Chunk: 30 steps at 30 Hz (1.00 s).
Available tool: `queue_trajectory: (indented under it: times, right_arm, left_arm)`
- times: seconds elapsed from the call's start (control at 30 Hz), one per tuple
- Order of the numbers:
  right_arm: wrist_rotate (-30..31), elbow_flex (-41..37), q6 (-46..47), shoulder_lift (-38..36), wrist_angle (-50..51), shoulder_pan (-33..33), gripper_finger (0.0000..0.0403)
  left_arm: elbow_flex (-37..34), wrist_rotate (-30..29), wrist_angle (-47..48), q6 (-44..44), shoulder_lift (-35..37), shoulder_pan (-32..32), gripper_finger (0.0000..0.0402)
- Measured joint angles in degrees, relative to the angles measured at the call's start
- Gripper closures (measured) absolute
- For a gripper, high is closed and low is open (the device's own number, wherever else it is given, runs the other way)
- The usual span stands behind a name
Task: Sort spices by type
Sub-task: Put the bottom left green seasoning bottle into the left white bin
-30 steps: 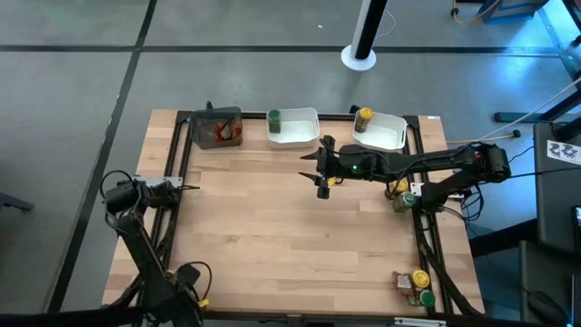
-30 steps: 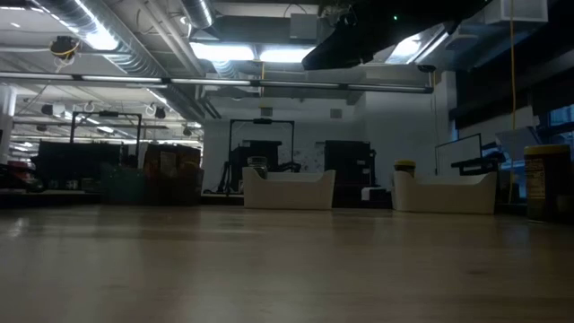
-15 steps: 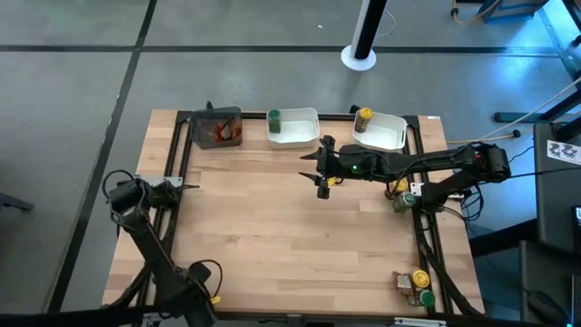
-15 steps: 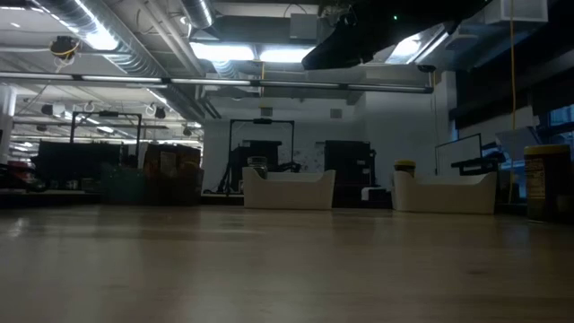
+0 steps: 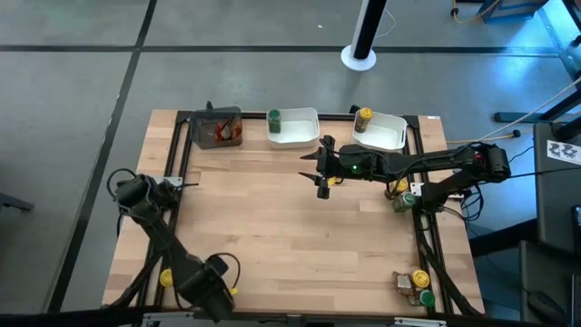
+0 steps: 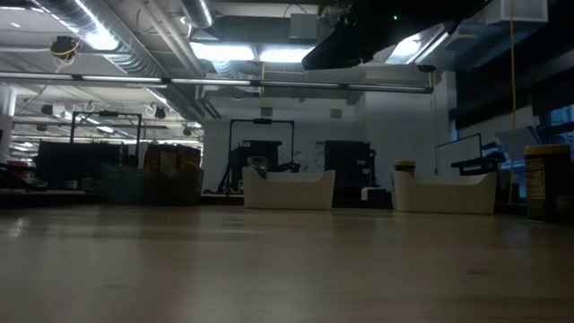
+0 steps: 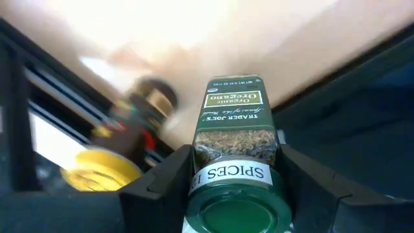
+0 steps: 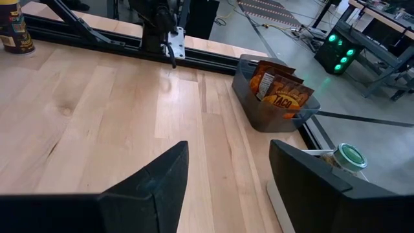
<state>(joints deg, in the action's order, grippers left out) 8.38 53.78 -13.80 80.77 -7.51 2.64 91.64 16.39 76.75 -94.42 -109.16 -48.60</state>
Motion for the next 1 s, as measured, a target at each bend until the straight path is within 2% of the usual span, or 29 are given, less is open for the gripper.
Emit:
queue_trajectory:
  times: [0.27, 0.53, 0.73, 0.87, 1.0]
  right_arm:
    - [0.00, 0.00, 0.00, 0.00, 0.00, 0.01, 0.0187]
    - [2.89, 0.00, -0.02, 0.00, 0.51, 0.00, 0.0187]
    - [2.88, 0.00, 1.59, 0.00, 3.26, -0.05, 0.0187]
    - [-0.86, 0.00, 4.50, 0.00, 6.77, -0.05, 0.0187]
    - [-7.74, 0.00, 6.18, 0.00, 8.15, -0.05, 0.0187]
  left_arm:
    - [5.87, -6.72, 12.83, 16.34, 0.00, 7.39, 0.0216]
    - [7.85, -15.67, 13.24, 36.55, 0.09, 16.46, 0.0216]
    - [8.15, -20.75, 13.34, 50.08, 0.11, 22.94, 0.0216]
    - [8.15, -23.56, 13.29, 57.32, 0.11, 26.30, 0.0216]
    - [8.15, -27.51, 13.27, 62.58, 0.15, 28.91, 0.0216]
